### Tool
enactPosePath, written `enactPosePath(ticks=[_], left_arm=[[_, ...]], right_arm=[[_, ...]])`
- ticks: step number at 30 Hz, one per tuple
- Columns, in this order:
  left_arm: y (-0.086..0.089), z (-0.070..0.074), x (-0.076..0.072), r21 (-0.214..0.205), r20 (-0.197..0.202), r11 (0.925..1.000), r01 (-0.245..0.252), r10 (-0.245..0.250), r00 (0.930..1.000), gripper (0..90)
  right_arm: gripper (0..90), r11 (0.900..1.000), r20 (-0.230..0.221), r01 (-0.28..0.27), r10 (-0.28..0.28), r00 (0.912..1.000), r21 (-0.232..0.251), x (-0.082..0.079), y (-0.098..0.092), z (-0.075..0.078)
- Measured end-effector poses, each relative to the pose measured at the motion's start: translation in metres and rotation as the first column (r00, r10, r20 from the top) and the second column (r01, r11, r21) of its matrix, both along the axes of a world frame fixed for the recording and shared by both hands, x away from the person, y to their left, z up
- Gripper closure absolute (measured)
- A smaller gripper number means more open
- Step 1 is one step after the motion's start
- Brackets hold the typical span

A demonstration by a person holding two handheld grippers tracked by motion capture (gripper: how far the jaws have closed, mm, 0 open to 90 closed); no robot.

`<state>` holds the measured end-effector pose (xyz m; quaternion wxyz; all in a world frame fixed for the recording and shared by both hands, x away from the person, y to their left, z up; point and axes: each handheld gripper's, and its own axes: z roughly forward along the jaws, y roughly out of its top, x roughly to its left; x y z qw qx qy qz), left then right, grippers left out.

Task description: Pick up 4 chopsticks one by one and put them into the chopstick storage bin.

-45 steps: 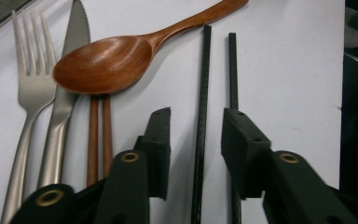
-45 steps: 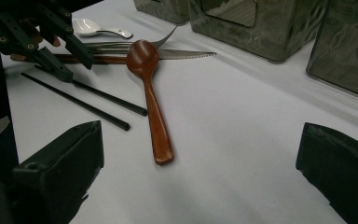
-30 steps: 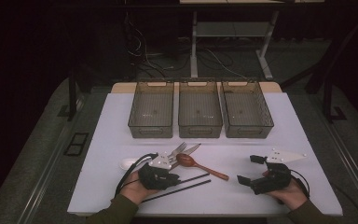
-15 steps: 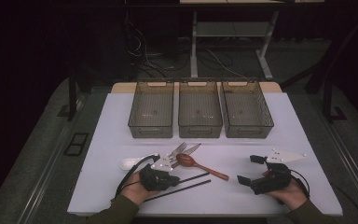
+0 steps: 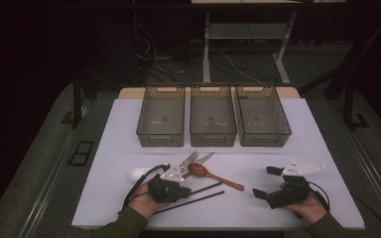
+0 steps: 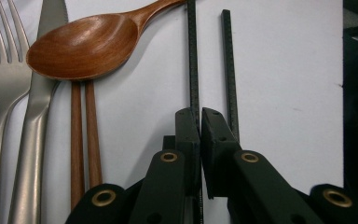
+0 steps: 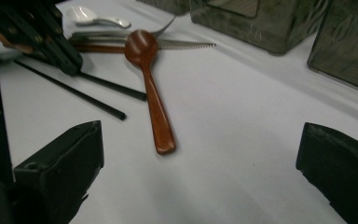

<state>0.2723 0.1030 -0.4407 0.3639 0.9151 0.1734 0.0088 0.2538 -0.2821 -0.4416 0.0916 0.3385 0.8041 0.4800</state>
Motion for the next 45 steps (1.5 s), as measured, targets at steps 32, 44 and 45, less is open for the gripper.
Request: enactPosePath(ticks=[32,44,45], left_arm=[[0.008,0.025,0.003,-0.082,-0.005,0.9964,-0.021,0.021,0.9998,85.4],[0.009,0.031,0.011,-0.090,-0.013,0.9951,-0.042,0.041,0.9991,85.4],[0.009,0.031,0.011,-0.088,-0.014,0.9952,-0.044,0.043,0.9990,85.4]], right_arm=[[0.6,0.9998,-0.005,0.000,0.000,1.0000,-0.018,0.005,-0.003,-0.003],[0.6,1.0000,-0.010,-0.001,0.001,0.9999,-0.006,0.005,-0.003,-0.003],[0.6,1.0000,-0.012,0.000,0.000,0.9999,-0.006,0.005,-0.003,-0.002]])
